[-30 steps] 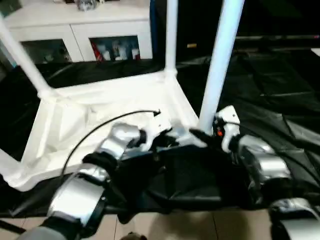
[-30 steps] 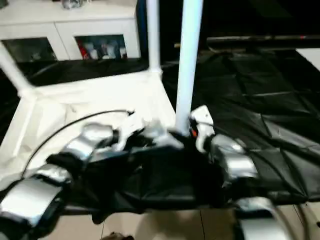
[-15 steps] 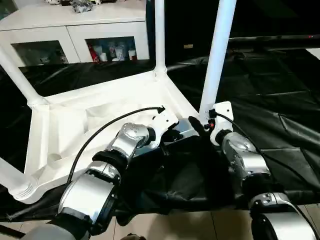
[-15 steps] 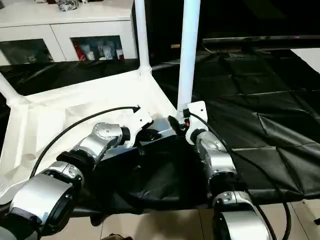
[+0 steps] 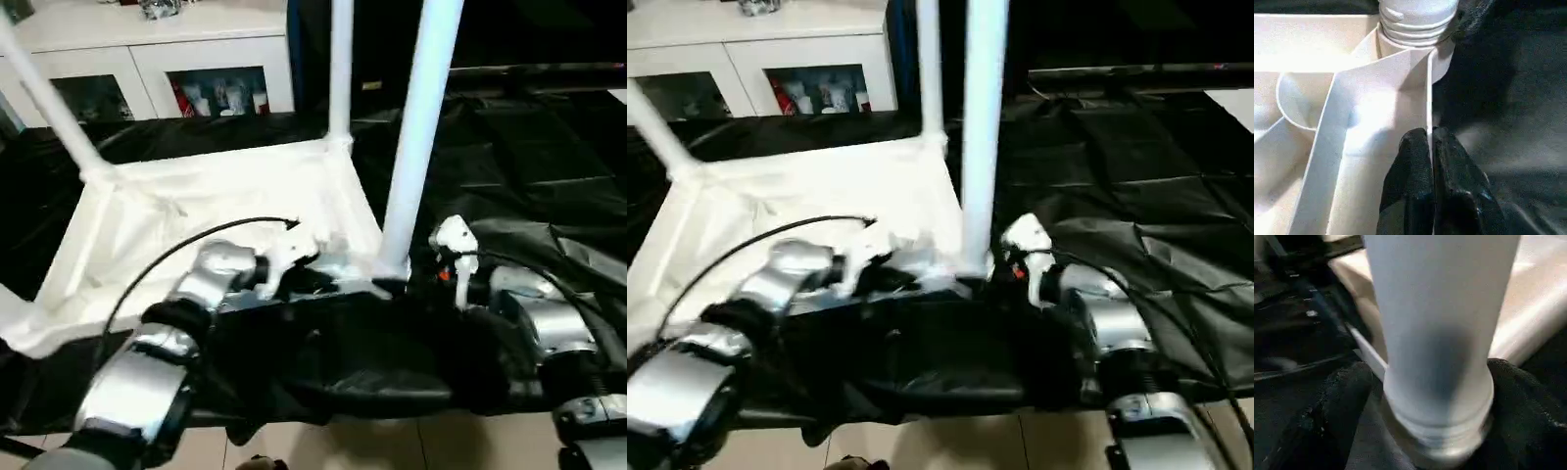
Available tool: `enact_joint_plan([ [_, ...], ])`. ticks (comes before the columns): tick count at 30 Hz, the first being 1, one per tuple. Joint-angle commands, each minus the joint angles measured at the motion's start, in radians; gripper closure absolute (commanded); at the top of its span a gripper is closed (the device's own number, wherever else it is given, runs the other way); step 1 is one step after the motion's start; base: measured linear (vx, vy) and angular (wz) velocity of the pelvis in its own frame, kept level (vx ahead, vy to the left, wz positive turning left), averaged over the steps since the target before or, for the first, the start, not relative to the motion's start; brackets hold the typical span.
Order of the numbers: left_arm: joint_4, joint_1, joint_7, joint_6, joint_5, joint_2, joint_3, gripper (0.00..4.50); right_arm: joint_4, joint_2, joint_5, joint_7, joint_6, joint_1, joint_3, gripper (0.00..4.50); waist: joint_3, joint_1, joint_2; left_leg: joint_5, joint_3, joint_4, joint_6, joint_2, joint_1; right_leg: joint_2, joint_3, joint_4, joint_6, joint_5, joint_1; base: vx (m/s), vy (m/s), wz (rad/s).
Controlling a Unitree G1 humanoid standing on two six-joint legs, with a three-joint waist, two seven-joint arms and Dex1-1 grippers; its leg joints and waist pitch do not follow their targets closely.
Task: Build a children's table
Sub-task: Rotate leg to tighten
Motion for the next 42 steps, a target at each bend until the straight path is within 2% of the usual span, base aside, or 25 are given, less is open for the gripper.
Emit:
enact_joint_plan([
  [1,-0.033,0.009,-0.047,-0.017,-0.041,-0.002,-0.005,4.5,-0.026,-0.001,0.011,0.04,0.002,0.005,0.021,0.6,-0.061,0.006,-0.022,-0.28,-0.033,-0.065,0.092,0.065,0.029,-0.054,0.033,-0.072,-0.259,-0.211,0.039,0.0,0.0,0.0],
  [2,-0.04,0.013,-0.063,-0.018,-0.043,0.003,-0.006,4.5,-0.025,-0.004,0.011,0.054,0.005,0.004,0.022,0.6,-0.062,0.008,-0.023,-0.282,-0.033,-0.066,0.084,0.066,0.03,-0.054,0.034,-0.072,-0.259,-0.214,0.038,0.0,0.0,0.0],
  [3,-0.045,0.017,-0.075,-0.018,-0.044,0.007,-0.007,4.5,-0.025,-0.007,0.009,0.065,0.006,0.004,0.025,0.6,-0.062,0.008,-0.03,-0.281,-0.032,-0.067,0.083,0.066,0.03,-0.053,0.035,-0.071,-0.259,-0.21,0.038,0.0,0.0,0.0],
  [5,-0.051,0.02,-0.087,-0.016,-0.044,0.013,-0.008,4.5,-0.017,-0.009,0.002,0.081,0.007,0.0,0.033,0.74,-0.062,0.013,-0.026,-0.278,-0.032,-0.066,0.075,0.066,0.031,-0.055,0.036,-0.069,-0.259,-0.2,0.038,0.0,0.0,0.0],
  [7,-0.063,0.025,-0.094,-0.011,-0.045,0.017,-0.007,4.5,-0.01,-0.008,0.001,0.092,0.006,-0.003,0.036,0.9,-0.062,0.015,-0.03,-0.271,-0.031,-0.065,0.077,0.065,0.029,-0.057,0.036,-0.067,-0.261,-0.19,0.04,0.0,0.0,0.0],
  [10,-0.076,0.031,-0.102,-0.005,-0.044,0.02,-0.005,4.5,-0.01,-0.011,0.007,0.104,0.012,-0.005,0.046,1.25,-0.063,0.019,-0.029,-0.252,-0.031,-0.063,0.082,0.064,0.029,-0.057,0.037,-0.067,-0.255,-0.192,0.039,0.0,0.0,0.0],
  [17,-0.076,0.032,-0.083,-0.002,-0.046,0.017,-0.001,4.5,-0.021,-0.006,0.01,0.114,0.022,0.006,0.048,1.69,-0.064,0.019,-0.029,-0.246,-0.031,-0.062,0.082,0.063,0.029,-0.055,0.036,-0.066,-0.255,-0.183,0.039,0.0,0.0,0.0],
  [20,-0.054,0.017,0.026,0.007,-0.03,-0.009,0.01,4.5,0.009,0.025,-0.018,0.012,0.019,0.016,0.04,1.76,-0.064,0.018,-0.029,-0.24,-0.031,-0.062,0.08,0.063,0.028,-0.055,0.036,-0.065,-0.256,-0.176,0.039,0.0,0.0,0.0],
  [21,-0.036,0.005,0.094,0.013,-0.014,-0.023,0.011,4.5,0.046,0.051,-0.039,-0.086,0.017,0.01,0.026,1.77,-0.064,0.017,-0.03,-0.244,-0.031,-0.062,0.078,0.063,0.028,-0.055,0.036,-0.066,-0.254,-0.185,0.038,0.0,0.0,0.0],
  [23,-0.013,-0.012,0.174,0.025,-0.002,-0.045,0.016,4.5,0.094,0.085,-0.055,-0.209,0.018,0.0,0.002,1.78,-0.06,0.011,-0.027,-0.283,-0.033,-0.068,0.048,0.062,0.031,-0.054,0.035,-0.071,-0.24,-0.25,0.036,0.0,0.0,0.0],
  [25,-0.001,-0.02,0.214,0.032,0.0,-0.059,0.022,4.5,0.114,0.103,-0.059,-0.266,0.018,-0.004,-0.012,1.78,-0.058,0.003,-0.029,-0.322,-0.035,-0.071,0.022,0.061,0.036,-0.054,0.036,-0.077,-0.228,-0.29,0.033,0.0,0.0,0.0],
  [26,0.022,-0.043,0.3,0.053,0.004,-0.098,0.028,4.5,0.156,0.154,-0.061,-0.415,0.032,-0.013,-0.047,1.78,-0.058,-0.001,-0.025,-0.329,-0.035,-0.073,0.014,0.06,0.035,-0.054,0.036,-0.079,-0.222,-0.299,0.034,0.0,0.0,0.0],
  [28,0.03,-0.051,0.332,0.059,0.008,-0.113,0.028,4.5,0.17,0.174,-0.062,-0.473,0.039,-0.017,-0.059,1.78,-0.057,-0.011,-0.024,-0.36,-0.038,-0.075,-0.001,0.058,0.038,-0.055,0.037,-0.084,-0.209,-0.326,0.032,0.0,0.0,0.0],
  [29,0.042,-0.064,0.386,0.072,0.01,-0.136,0.03,4.5,0.189,0.206,-0.062,-0.555,0.047,-0.023,-0.075,1.78,-0.057,-0.011,-0.015,-0.363,-0.039,-0.076,-0.003,0.058,0.038,-0.056,0.038,-0.084,-0.207,-0.324,0.031,0.0,0.0,0.0],
  [30,0.055,-0.076,0.438,0.087,0.011,-0.162,0.032,4.5,0.211,0.245,-0.057,-0.631,0.055,-0.034,-0.093,1.78,-0.056,-0.015,-0.015,-0.371,-0.037,-0.077,-0.008,0.058,0.04,-0.052,0.039,-0.086,-0.205,-0.321,0.027,0.0,0.0,0.0],
  [31,0.062,-0.083,0.466,0.095,0.011,-0.176,0.034,4.5,0.223,0.265,-0.054,-0.669,0.059,-0.04,-0.103,1.78,-0.056,-0.019,-0.018,-0.388,-0.04,-0.078,-0.016,0.055,0.04,-0.053,0.038,-0.088,-0.201,-0.335,0.027,0.0,0.0,0.0],
  [32,0.071,-0.091,0.5,0.103,0.011,-0.198,0.035,4.5,0.239,0.299,-0.056,-0.715,0.054,-0.053,-0.106,1.78,-0.057,-0.018,-0.011,-0.391,-0.041,-0.078,-0.016,0.053,0.04,-0.054,0.036,-0.089,-0.195,-0.338,0.031,0.0,0.0,0.0],
  [36,0.082,-0.101,0.522,0.1,0.017,-0.22,0.033,4.5,0.253,0.351,-0.073,-0.741,0.018,-0.072,-0.086,1.78,-0.056,-0.024,-0.015,-0.41,-0.04,-0.078,-0.009,0.051,0.04,-0.053,0.037,-0.094,-0.187,-0.335,0.028,0.0,0.0,0.0],
  [37,0.084,-0.103,0.52,0.096,0.019,-0.221,0.032,4.5,0.25,0.36,-0.074,-0.732,0.006,-0.074,-0.082,1.22,-0.055,-0.026,-0.013,-0.415,-0.04,-0.079,-0.003,0.051,0.038,-0.053,0.036,-0.096,-0.181,-0.348,0.029,0.0,0.0,0.0],
  [41,0.083,-0.099,0.471,0.071,0.014,-0.202,0.031,4.5,0.22,0.346,-0.091,-0.645,-0.033,-0.071,-0.044,0.98,-0.057,-0.028,-0.016,-0.414,-0.042,-0.081,0.003,0.054,0.036,-0.053,0.036,-0.093,-0.18,-0.339,0.031,0.0,0.0,0.0],
  [42,0.08,-0.095,0.446,0.061,0.013,-0.19,0.029,4.5,0.206,0.327,-0.088,-0.599,-0.034,-0.067,-0.034,0.66,-0.057,-0.028,-0.019,-0.408,-0.041,-0.08,0.007,0.054,0.035,-0.053,0.036,-0.093,-0.182,-0.329,0.033,0.0,0.0,0.0],
])
